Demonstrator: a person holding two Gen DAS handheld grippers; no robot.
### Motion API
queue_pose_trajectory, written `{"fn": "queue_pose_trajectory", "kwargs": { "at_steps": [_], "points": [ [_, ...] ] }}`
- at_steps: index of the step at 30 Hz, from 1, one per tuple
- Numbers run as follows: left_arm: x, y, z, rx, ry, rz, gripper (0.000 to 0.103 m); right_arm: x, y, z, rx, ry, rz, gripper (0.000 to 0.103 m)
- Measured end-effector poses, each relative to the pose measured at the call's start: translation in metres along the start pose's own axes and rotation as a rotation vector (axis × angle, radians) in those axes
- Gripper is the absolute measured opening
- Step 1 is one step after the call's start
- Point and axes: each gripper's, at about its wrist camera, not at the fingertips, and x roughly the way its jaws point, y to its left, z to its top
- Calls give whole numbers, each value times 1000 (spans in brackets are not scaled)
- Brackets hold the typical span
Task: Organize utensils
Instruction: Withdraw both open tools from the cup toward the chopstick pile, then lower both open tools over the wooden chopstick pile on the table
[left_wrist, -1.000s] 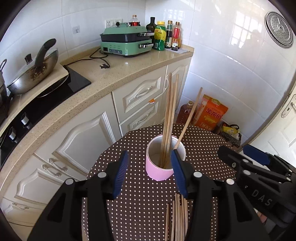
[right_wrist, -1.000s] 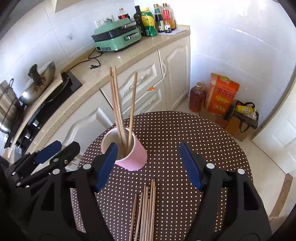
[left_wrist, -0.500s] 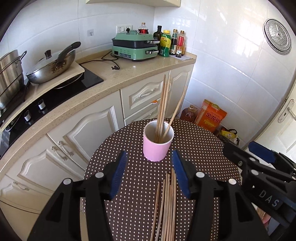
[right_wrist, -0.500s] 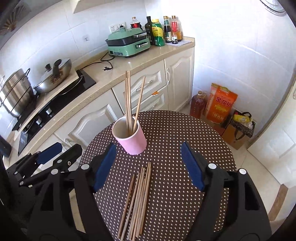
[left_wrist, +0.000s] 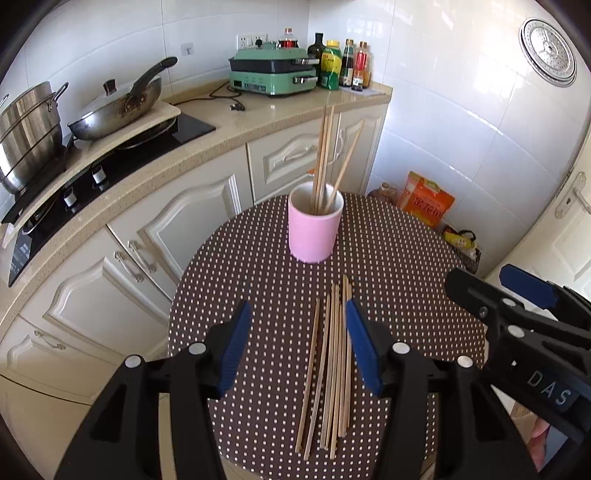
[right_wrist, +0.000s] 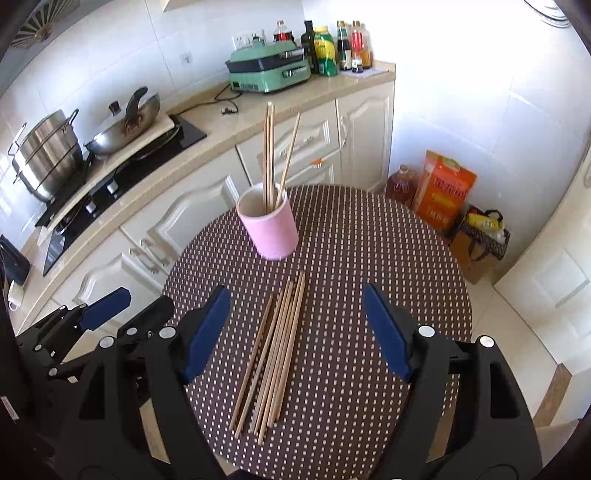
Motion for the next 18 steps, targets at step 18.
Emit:
{"fn": "queue_pose_trajectory", "kwargs": {
  "at_steps": [18],
  "points": [
    [55,16,-56,-16,181,22,53,60,-7,-57,56,221,-22,74]
  ]
}}
